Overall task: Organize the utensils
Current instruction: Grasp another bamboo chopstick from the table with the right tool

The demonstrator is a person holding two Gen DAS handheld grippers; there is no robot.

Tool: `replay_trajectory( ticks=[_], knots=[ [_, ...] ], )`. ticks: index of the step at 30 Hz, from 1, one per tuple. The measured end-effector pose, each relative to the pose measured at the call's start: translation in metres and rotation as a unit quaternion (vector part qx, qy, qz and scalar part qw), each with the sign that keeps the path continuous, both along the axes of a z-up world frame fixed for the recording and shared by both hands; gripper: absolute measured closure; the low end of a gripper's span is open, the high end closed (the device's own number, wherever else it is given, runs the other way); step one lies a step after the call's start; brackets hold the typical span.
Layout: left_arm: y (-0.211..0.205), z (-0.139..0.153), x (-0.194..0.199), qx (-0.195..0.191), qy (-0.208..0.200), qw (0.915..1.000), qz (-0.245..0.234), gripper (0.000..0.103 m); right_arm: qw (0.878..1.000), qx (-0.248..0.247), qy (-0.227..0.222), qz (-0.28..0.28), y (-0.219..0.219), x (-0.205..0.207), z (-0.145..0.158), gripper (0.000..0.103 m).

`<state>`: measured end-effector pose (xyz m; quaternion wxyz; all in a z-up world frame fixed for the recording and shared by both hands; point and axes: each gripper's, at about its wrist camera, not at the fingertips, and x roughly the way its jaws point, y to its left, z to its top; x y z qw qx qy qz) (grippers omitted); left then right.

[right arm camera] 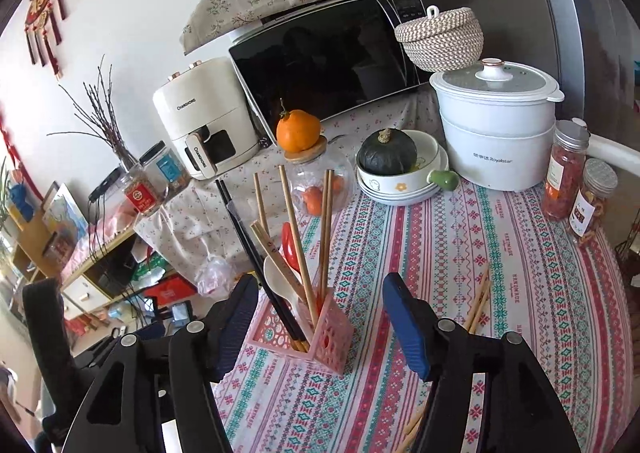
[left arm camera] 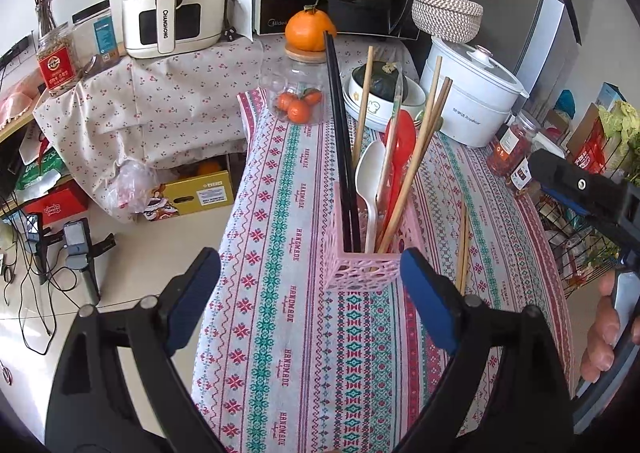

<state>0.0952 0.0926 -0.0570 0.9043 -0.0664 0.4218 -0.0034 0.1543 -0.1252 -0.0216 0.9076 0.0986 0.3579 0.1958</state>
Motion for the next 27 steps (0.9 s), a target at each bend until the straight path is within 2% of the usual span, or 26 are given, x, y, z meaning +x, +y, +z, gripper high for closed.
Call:
replay_trajectory(
  ticks=[6, 13, 20, 21, 23, 25, 27],
  knots=[
    [-0.017, -0.009, -0.003, 0.002, 0.019, 0.9994, -0.028, 0.008, 0.997, -0.022, 0.04, -0.056, -0.043, 0.002, -0.019, 0.023],
    [-0.034, -0.029, 0.002, -0.014, 0.067, 0.9966, -0.047, 0.008, 0.986, -0.057, 0.115, -0.109, -0.082, 0.019, -0.069, 0.023],
    [-0.045, -0.038, 0.004, -0.007, 0.088, 0.9945, -0.057, 0.008, 0.973, -0.071, 0.175, -0.131, -0.098, 0.045, -0.118, 0.024],
    [-0.046, -0.039, 0.004, -0.007, 0.09, 0.9942, -0.058, 0.008, 0.972, -0.068, 0.18, -0.132, -0.099, 0.049, -0.123, 0.027],
    [-0.046, -0.04, 0.005, -0.008, 0.095, 0.9938, -0.058, 0.008, 0.971, -0.056, 0.191, -0.13, -0.1, 0.057, -0.134, 0.04],
    [-0.046, -0.041, 0.005, -0.011, 0.097, 0.9934, -0.06, 0.008, 0.97, -0.041, 0.203, -0.124, -0.101, 0.064, -0.143, 0.06],
    [-0.046, -0.04, 0.006, -0.013, 0.097, 0.9932, -0.063, 0.008, 0.97, -0.031, 0.209, -0.122, -0.099, 0.071, -0.149, 0.071]
  ],
)
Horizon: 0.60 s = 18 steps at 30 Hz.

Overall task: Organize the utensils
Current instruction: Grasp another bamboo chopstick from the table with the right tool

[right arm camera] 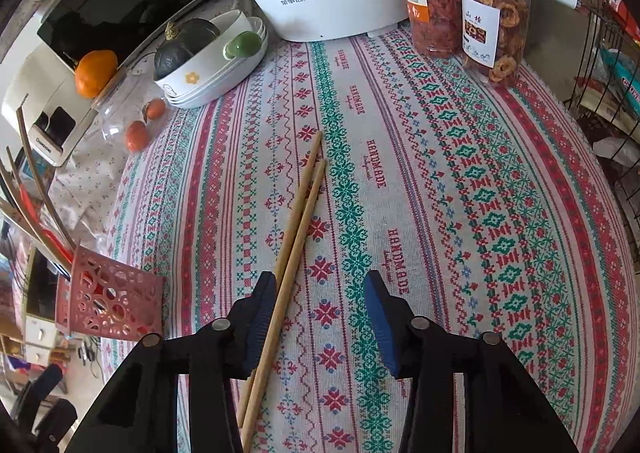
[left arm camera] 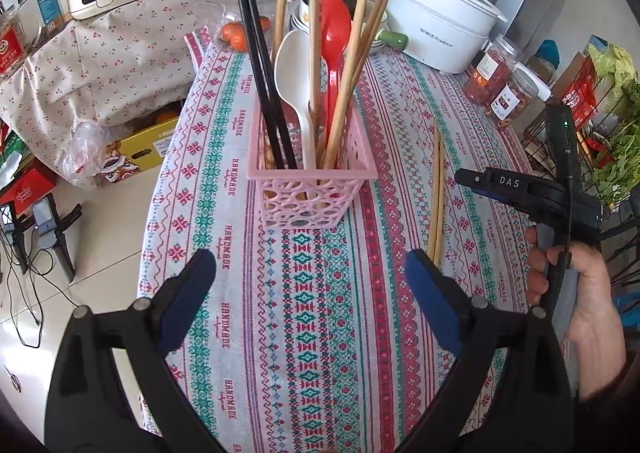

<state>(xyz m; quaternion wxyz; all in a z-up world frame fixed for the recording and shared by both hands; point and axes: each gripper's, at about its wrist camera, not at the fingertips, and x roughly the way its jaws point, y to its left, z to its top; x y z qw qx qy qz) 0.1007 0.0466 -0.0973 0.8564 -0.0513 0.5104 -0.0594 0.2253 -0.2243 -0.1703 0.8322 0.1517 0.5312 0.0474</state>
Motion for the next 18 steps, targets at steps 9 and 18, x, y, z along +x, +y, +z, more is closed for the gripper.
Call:
replay_trajectory(
  ticks=[9, 18],
  knots=[
    [-0.004, 0.002, -0.002, 0.005, -0.005, 0.9999, -0.015, 0.008, 1.0, 0.003, 0.011, 0.015, 0.017, 0.015, -0.013, 0.088],
    [-0.011, 0.007, -0.008, 0.011, -0.015, 0.9993, -0.032, 0.008, 0.989, -0.131, 0.038, 0.055, 0.058, 0.015, -0.012, 0.092]
  ],
)
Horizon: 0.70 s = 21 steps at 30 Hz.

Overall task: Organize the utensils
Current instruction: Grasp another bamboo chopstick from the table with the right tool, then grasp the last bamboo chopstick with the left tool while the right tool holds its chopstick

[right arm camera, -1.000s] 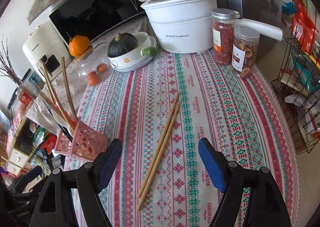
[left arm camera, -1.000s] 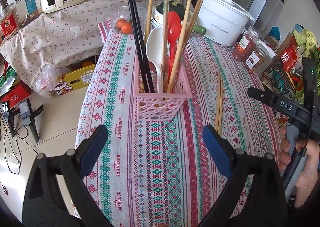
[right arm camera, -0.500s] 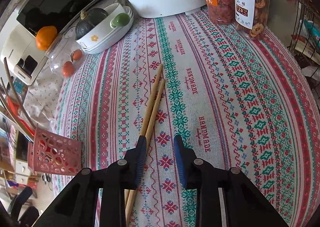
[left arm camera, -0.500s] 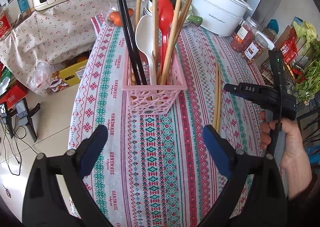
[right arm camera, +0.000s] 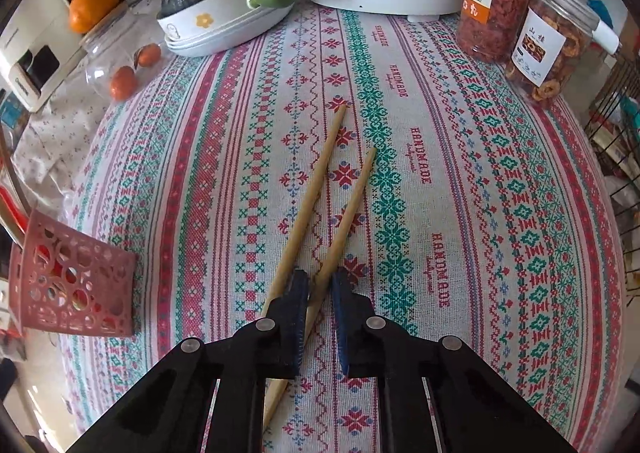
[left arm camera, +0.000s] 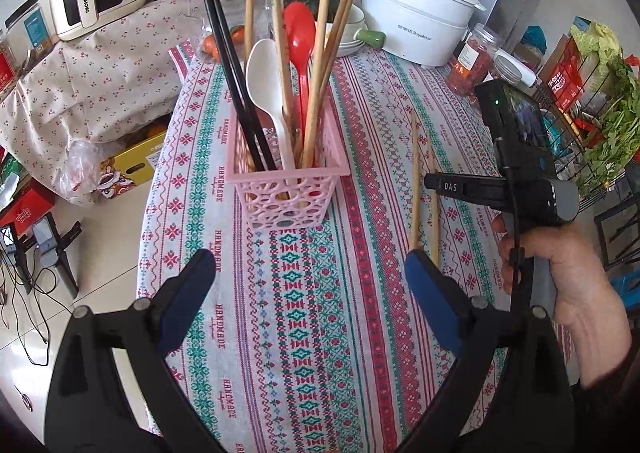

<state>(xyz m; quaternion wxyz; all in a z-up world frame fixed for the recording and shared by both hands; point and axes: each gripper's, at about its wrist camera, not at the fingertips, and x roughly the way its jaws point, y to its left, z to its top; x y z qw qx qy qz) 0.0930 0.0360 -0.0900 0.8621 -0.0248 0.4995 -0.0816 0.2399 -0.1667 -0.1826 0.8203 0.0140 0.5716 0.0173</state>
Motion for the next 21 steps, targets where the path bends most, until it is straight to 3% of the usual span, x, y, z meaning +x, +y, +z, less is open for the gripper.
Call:
replay_trajectory(
  ticks=[6, 11, 14, 21],
  knots=[
    [-0.018, 0.011, -0.013, -0.008, -0.014, 0.9991, -0.039, 0.008, 0.998, 0.048, 0.021, -0.03, -0.039, -0.011, 0.006, 0.096],
    [-0.05, 0.009, -0.012, 0.002, -0.015, 0.9972, -0.073, 0.015, 0.996, 0.076, -0.001, -0.039, -0.075, -0.028, 0.03, 0.096],
    [-0.078, 0.0, 0.001, 0.001, 0.004, 0.9956, -0.094, 0.024, 0.995, 0.089, -0.007, -0.043, -0.095, -0.038, 0.038, 0.096],
    [-0.14, -0.032, 0.07, 0.037, 0.043, 0.9926, -0.107, 0.062, 0.994, 0.1, -0.011, -0.045, -0.136, -0.059, 0.044, 0.096]
  ],
)
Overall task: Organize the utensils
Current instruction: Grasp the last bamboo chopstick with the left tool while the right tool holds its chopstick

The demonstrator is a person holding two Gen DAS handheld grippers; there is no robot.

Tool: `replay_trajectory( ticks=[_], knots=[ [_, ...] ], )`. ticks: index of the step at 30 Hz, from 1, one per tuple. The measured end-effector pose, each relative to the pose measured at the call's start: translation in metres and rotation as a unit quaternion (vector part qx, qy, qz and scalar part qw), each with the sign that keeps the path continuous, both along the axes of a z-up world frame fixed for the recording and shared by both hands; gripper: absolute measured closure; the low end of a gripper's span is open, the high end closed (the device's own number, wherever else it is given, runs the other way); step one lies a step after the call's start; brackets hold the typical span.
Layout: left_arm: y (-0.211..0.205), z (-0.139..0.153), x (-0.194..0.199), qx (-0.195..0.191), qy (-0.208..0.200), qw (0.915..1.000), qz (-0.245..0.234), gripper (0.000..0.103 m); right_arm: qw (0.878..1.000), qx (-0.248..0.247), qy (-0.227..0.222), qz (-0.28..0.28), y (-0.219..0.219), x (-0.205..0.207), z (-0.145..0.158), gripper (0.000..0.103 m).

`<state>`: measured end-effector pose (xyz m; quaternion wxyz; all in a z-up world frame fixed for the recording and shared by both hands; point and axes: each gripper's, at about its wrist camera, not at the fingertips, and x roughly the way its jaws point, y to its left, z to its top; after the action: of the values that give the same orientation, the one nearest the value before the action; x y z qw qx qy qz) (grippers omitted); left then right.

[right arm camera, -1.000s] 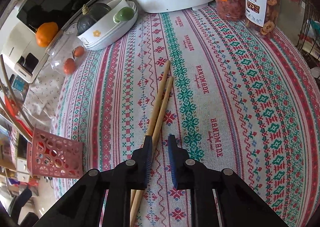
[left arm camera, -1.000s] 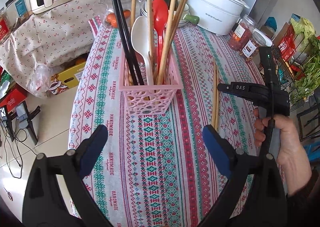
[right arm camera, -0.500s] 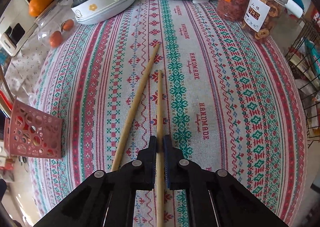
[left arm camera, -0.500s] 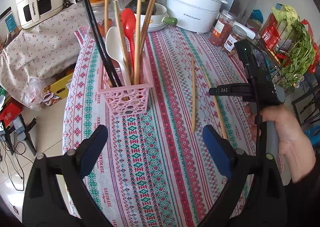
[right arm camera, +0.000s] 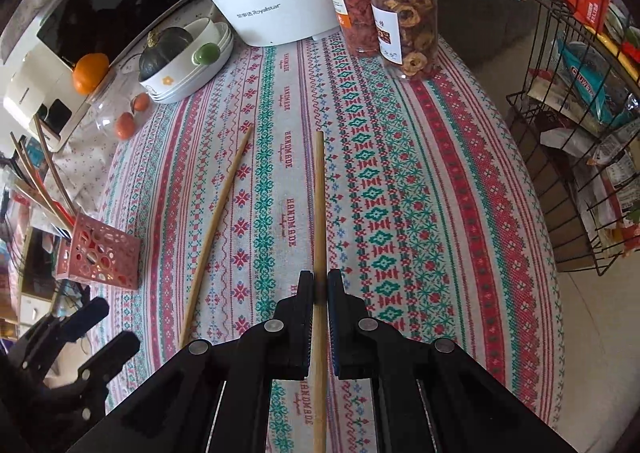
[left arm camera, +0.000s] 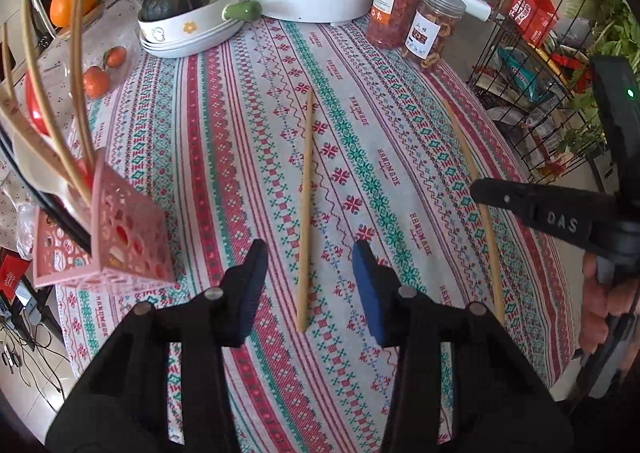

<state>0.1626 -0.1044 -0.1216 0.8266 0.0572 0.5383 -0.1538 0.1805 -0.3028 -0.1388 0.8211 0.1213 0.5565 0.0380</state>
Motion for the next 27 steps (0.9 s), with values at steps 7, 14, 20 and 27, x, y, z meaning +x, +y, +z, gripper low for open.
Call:
replay_trajectory(
  ticks=[7, 14, 20, 27],
  knots=[
    [-0.029, -0.024, 0.069, 0.013, 0.025, 0.9993, 0.024, 0.078, 1.0, 0.015, 0.017, 0.002, -0.031, -0.016, -0.006, 0.096],
    [-0.045, -0.051, 0.105, 0.031, 0.034, 0.998, 0.043, 0.084, 1.0, 0.028, 0.012, 0.0, -0.041, -0.019, -0.003, 0.096],
    [-0.05, -0.055, 0.098, 0.038, 0.023, 0.9985, 0.03, 0.096, 1.0, 0.026, 0.012, -0.004, -0.042, -0.02, -0.002, 0.096],
    [-0.031, -0.023, 0.049, 0.011, -0.001, 0.9996, 0.026, 0.096, 1.0, 0.015, -0.022, -0.008, -0.028, -0.022, 0.017, 0.096]
  ],
)
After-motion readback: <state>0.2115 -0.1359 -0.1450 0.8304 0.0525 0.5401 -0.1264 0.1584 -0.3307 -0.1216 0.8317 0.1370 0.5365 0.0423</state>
